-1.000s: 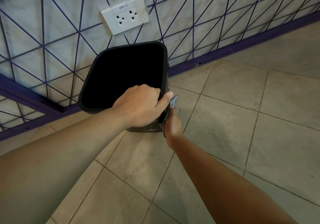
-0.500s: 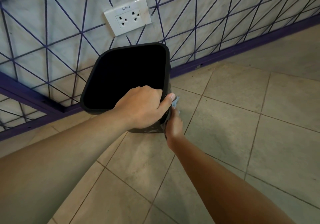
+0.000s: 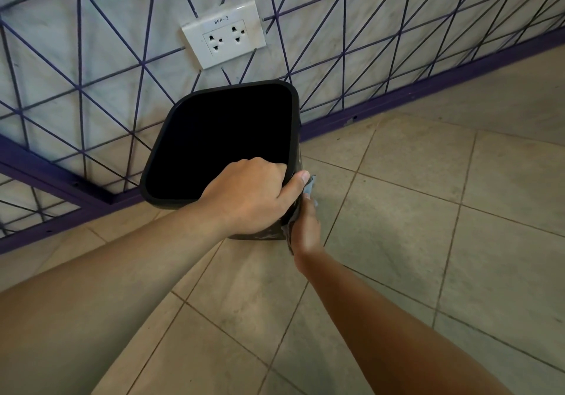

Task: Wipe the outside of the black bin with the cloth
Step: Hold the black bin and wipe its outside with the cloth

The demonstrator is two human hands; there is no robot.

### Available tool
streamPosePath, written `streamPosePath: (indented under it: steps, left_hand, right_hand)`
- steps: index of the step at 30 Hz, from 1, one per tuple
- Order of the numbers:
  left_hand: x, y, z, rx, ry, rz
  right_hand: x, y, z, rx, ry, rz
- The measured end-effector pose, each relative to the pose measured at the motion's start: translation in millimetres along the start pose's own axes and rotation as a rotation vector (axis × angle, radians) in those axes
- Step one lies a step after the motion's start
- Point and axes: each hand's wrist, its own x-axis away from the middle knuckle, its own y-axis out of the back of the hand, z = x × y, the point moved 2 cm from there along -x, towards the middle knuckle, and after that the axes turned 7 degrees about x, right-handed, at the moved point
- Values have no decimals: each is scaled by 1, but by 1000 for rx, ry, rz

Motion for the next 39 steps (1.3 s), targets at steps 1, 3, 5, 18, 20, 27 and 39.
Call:
streamPosePath:
  steps: [1,3,5,18,20,27,39]
  left_hand:
    - [0,0,1,-2,-4,1]
    - [-1,0,1,-15,-5,-4]
    - [0,0,1,-20,0,-8]
    - [0,4,-1,20,21,17]
    - [0,4,-1,29,19,18]
    - [0,3,2,32,-9,1]
    - [3,2,1,93,-8,9]
  right_hand:
    - [2,-1,1,-13,1,8]
    - [3,0,3,-34,-3,17]
    - [1,1,8,-52,-55,10]
    - [5,-3,16,-33,-98,-9]
    - [2,-2,17,-66,-142,-24]
    - [5,-1,11,-60,-130,-15]
    - [5,-1,20,-82,-105,-2]
